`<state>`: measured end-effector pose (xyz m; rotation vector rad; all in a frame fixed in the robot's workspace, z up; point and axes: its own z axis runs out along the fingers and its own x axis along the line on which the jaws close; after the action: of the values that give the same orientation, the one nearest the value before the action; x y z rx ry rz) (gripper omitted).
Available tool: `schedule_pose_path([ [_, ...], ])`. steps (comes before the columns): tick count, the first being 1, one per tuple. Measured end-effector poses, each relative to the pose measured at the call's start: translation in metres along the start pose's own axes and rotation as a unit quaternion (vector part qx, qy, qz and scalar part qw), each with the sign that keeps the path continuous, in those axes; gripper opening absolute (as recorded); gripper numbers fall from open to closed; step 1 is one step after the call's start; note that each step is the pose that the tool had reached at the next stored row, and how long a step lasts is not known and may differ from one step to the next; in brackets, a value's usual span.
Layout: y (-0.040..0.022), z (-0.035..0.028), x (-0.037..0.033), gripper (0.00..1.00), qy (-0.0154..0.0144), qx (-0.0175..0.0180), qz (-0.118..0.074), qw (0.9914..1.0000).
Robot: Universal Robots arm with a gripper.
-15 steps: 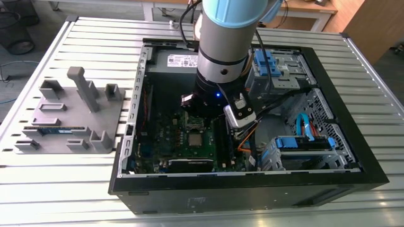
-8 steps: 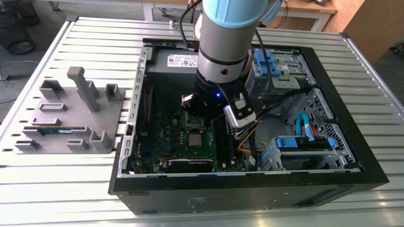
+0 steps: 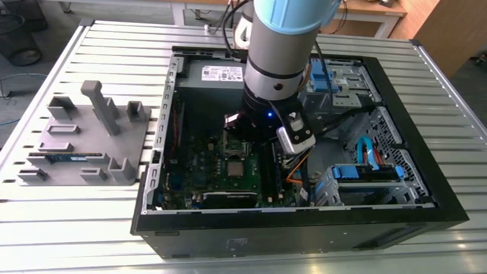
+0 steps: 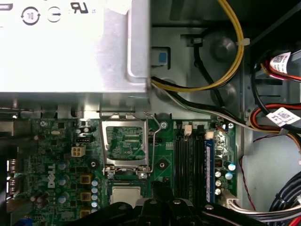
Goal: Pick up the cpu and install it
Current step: 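Close the cpu cover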
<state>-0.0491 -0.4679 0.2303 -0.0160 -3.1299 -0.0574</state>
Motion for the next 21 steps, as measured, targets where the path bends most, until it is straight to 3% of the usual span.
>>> schedule_pose_path([
  [11,0.0174,0.0059,-0.0059,0.11,-0.0001,-0.0002,-0.003,1.0],
  [15,0.0174,0.0081,-0.0059,0.11,0.0004,0.0002,-0.029,0.99958],
  [19,0.0174,0.0102,-0.006,0.11,0.0017,0.0006,-0.065,0.99787],
  [21,0.0174,0.0106,-0.0067,0.11,0.002,0.0008,-0.073,0.99734],
])
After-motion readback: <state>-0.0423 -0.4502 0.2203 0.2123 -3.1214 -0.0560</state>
